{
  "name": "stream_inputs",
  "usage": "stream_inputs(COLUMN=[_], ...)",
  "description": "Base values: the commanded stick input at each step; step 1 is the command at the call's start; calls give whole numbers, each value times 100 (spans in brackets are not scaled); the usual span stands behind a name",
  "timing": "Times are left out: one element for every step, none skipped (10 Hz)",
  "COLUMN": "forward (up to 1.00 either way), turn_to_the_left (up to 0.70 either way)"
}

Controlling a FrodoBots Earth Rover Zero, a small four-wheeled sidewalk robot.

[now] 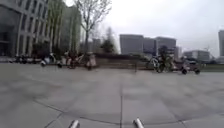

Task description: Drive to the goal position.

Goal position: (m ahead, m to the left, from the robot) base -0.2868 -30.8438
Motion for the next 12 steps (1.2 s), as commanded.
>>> stream_inputs(forward=[0, 0, 0, 0, 0, 0, 0, 0, 0, 0, 0, 0], turn_to_the_left=[-70, -32, 0, 0, -3, -19, -61, -70, -70, -70, -70, -70])
